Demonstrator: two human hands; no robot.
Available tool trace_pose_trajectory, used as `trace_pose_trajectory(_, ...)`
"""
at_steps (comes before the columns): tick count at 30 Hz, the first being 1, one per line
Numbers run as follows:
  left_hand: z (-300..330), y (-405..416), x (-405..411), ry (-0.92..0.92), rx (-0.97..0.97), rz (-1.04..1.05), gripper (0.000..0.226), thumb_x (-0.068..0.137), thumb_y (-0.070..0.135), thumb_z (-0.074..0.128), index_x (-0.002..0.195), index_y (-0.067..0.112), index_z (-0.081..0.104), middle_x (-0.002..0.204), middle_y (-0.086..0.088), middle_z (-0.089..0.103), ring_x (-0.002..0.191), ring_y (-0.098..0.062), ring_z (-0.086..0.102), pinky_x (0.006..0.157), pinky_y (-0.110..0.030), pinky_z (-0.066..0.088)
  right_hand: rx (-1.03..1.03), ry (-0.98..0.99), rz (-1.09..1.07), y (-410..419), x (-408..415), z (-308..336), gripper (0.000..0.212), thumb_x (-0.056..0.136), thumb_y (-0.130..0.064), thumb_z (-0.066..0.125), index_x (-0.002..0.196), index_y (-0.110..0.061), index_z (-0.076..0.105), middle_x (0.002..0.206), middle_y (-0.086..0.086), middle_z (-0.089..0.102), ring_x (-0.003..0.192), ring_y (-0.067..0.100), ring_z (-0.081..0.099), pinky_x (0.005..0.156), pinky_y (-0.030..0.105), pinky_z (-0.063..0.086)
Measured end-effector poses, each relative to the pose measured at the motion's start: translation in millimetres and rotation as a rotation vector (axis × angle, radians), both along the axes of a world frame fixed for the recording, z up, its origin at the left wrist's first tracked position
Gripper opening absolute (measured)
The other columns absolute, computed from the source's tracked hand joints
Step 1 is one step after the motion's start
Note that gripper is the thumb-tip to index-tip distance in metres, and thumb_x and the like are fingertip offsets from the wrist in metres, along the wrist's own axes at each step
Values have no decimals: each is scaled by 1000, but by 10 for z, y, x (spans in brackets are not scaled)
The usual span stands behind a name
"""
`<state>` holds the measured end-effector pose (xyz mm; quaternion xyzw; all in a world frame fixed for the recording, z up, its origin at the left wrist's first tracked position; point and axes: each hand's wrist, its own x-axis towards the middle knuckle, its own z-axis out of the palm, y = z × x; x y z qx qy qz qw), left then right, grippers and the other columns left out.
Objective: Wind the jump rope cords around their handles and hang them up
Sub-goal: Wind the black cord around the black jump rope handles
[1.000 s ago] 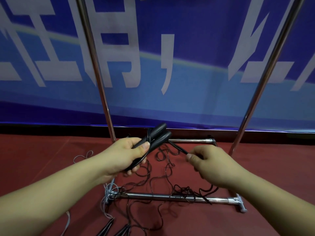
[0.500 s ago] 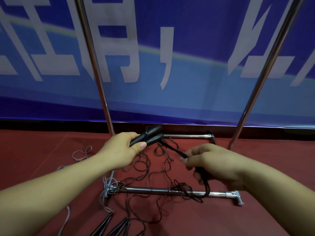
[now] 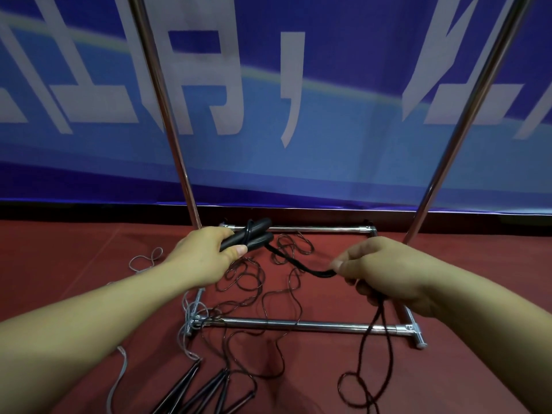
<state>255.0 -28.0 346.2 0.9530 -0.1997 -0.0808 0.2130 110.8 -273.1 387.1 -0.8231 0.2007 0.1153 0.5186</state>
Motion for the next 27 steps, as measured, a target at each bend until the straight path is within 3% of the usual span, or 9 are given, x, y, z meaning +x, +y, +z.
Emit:
trace_pose_trajectory(4, 32, -28, -28, -7, -11, -9, 14, 97, 48, 58, 96, 35, 63, 67, 5, 63, 63, -13, 61, 55, -26, 38, 158, 73, -37, -29, 21, 10, 22, 97, -2, 51, 94, -6, 72, 66, 2, 57, 49, 12, 45, 51, 27, 47)
trace_pose_trajectory(7, 71, -46, -59, -29, -31, -28, 11, 97, 47, 59, 91, 38, 60, 66, 6, 61, 61, -11, 60, 54, -26, 37, 220, 170, 27, -35, 25, 39, 21, 97, -4, 47, 99, -5, 68, 63, 0, 51, 45, 10, 33, 46, 23, 36)
trace_pose_trajectory(10, 92, -66, -70, -58, -36, -36, 19, 97, 46, 59, 82, 35, 57, 63, 5, 59, 59, -11, 59, 54, -26, 37, 273, 183, 141, -9, 22, 93, 18, 98, -15, 49, 91, -12, 65, 59, -3, 41, 46, 9, 25, 43, 22, 23)
trace_pose_trajectory(12, 90, -67, -60, -60, -47, -41, 20, 96, 47, 60, 80, 35, 56, 62, 4, 60, 58, -12, 59, 54, -26, 38, 309, 129, 190, 27, 17, 124, 12, 96, -22, 55, 87, -16, 58, 58, -4, 35, 47, 9, 22, 44, 22, 18)
trace_pose_trajectory(17, 48, -51, -46, -11, 49, -125, 15, 94, 51, 61, 95, 36, 62, 71, 3, 65, 65, -15, 63, 60, -30, 45, 344, -85, 252, 56, 7, 60, 33, 90, -29, 66, 62, -20, 49, 58, -1, 35, 52, 13, 28, 53, 27, 24)
trace_pose_trajectory(22, 36, -36, -67, 98, 110, -266, 21, 95, 48, 61, 89, 29, 63, 78, -1, 68, 68, -18, 63, 69, -40, 54, 223, -305, 161, 20, 50, 39, 32, 98, -26, 55, 78, -3, 65, 61, 5, 49, 56, 14, 44, 54, 18, 40)
trace_pose_trajectory(27, 145, -83, -225, 203, 121, -485, 12, 96, 43, 62, 93, 31, 63, 68, 9, 56, 59, -6, 51, 60, -27, 43, 131, -406, 80, 0, 86, 32, 41, 104, -27, 46, 81, -2, 70, 62, 5, 47, 58, 14, 43, 62, 25, 42)
